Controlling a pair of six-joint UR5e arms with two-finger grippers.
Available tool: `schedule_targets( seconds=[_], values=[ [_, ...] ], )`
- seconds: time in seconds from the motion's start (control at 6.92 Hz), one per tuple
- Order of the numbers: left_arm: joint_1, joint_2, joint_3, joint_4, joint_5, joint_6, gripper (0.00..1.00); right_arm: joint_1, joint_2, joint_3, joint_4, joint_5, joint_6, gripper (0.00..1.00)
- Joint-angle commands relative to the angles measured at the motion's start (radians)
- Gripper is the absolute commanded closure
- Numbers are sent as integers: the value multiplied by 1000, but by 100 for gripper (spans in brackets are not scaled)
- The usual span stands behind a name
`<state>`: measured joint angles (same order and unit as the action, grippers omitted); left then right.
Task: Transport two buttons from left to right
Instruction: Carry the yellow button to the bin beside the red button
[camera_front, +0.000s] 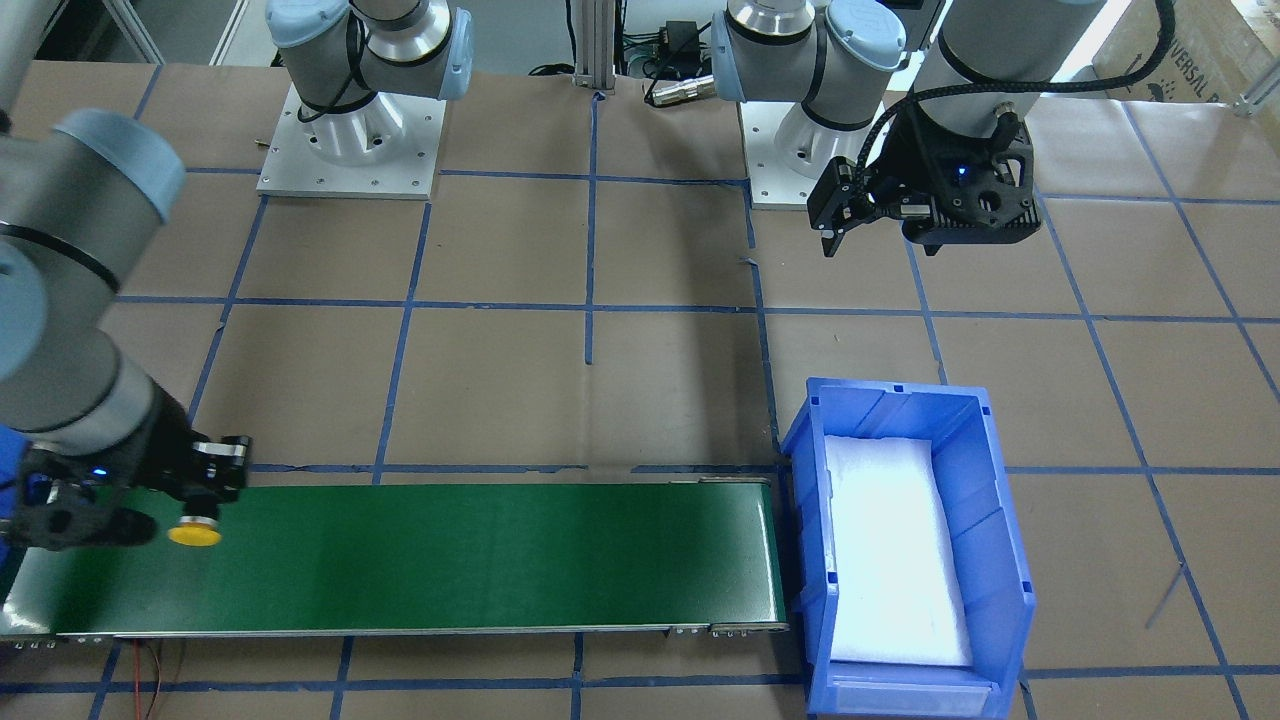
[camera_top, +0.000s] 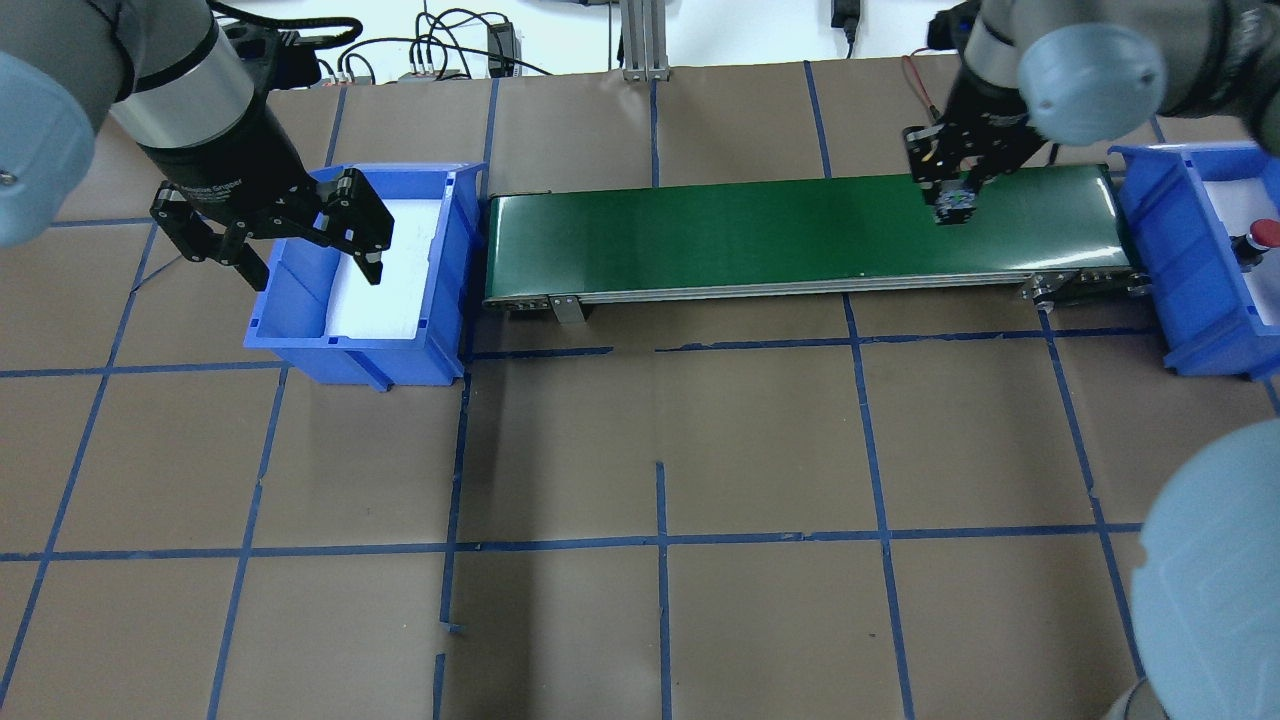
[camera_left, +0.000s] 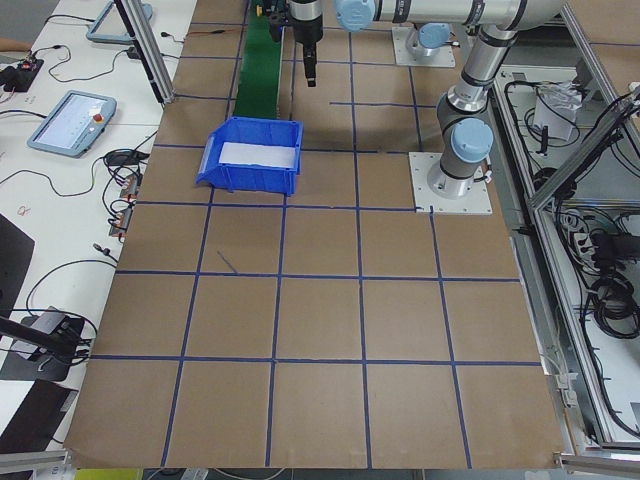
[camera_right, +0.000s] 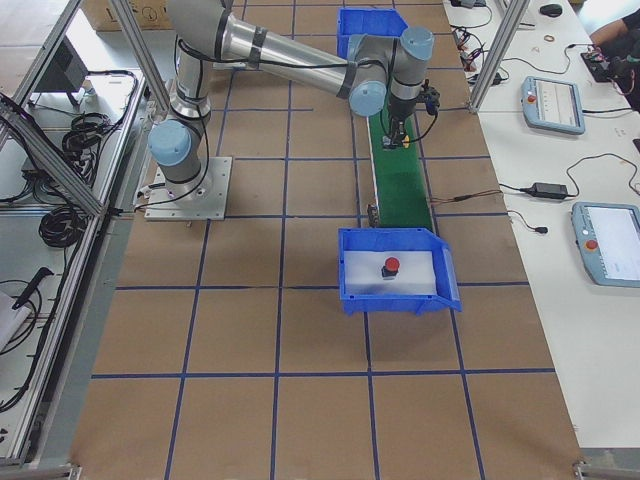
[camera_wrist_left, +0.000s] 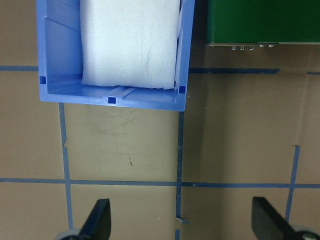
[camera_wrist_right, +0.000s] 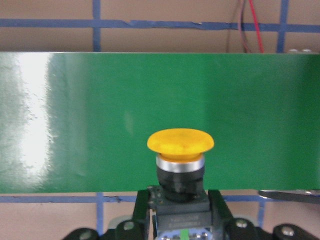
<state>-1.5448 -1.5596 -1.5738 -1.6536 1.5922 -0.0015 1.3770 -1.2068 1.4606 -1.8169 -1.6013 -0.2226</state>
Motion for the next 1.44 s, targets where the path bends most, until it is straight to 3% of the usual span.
schedule_targets(
  seconds=[0.0, 0.29, 0.58, 1.3],
  values=[
    [0, 1, 0, 0, 0, 0, 0, -219, -30, -52, 59, 0, -287, 88],
    [0, 1, 0, 0, 0, 0, 0, -291, 2, -129, 54, -38, -400, 86],
    [0, 1, 0, 0, 0, 0, 0, -384, 114, -182, 47, -29, -513, 86],
    [0, 0, 0, 0, 0, 0, 0, -414, 216, -260, 30, -29, -587, 86]
  ],
)
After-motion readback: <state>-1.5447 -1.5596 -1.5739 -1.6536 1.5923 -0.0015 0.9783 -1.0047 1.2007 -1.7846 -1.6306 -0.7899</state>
